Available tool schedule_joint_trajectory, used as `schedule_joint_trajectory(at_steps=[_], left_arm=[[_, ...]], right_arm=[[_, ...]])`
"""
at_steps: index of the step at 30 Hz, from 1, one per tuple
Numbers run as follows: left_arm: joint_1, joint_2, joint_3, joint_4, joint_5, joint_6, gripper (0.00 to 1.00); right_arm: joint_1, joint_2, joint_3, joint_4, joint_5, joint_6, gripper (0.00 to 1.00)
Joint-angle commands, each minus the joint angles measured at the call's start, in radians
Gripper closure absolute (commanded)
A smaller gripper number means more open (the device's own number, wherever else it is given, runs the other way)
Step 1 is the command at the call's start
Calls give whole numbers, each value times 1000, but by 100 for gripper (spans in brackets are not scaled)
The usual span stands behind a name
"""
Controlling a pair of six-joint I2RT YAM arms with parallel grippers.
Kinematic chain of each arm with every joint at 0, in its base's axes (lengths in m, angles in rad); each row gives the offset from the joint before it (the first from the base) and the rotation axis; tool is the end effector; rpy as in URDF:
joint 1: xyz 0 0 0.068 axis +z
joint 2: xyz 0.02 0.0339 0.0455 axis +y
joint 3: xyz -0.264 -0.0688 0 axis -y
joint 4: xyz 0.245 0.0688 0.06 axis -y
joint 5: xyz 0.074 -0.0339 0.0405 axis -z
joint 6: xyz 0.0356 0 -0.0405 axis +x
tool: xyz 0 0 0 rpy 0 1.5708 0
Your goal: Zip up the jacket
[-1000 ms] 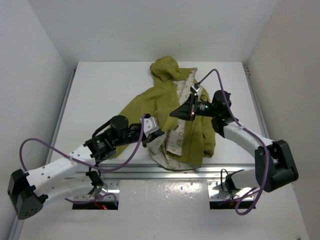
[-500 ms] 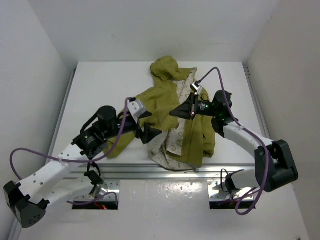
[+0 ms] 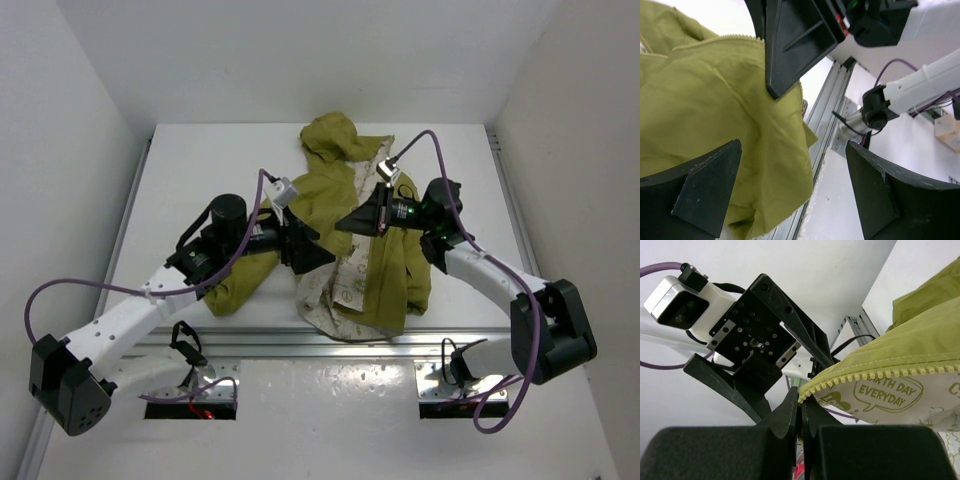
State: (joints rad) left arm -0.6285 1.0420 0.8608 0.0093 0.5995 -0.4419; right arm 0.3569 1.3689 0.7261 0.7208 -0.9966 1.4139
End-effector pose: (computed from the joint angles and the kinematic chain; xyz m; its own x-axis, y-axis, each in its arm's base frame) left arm 0.1827 -0.1576 0.3386 -0.5250 -0.0549 -0.8493 0.7861 0.3513 -0.5086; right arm 0.2633 0.1301 0.2806 -0.9507 0.2181 -0.2204 -0.2243 0.0069 0.9745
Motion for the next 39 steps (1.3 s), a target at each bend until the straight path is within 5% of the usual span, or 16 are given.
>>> schedule_joint_trajectory(at_steps=[1, 16, 21, 32, 39], left_arm=[[-7, -3, -6, 122, 16, -67, 9], [-37, 49, -28, 169, -112, -78, 13], [-37, 59, -28, 199, -93, -78, 34], [-46, 96, -28, 250, -43, -89, 26], [-46, 107, -37, 284, -52, -110, 39]], right_arm=[[7, -2, 47, 51, -2, -16, 100], [25, 16, 75, 75, 9, 5, 100], [24, 10, 76, 77, 4, 10, 100], [34, 16, 84, 74, 13, 7, 100], [33, 19, 82, 72, 19, 11, 100]])
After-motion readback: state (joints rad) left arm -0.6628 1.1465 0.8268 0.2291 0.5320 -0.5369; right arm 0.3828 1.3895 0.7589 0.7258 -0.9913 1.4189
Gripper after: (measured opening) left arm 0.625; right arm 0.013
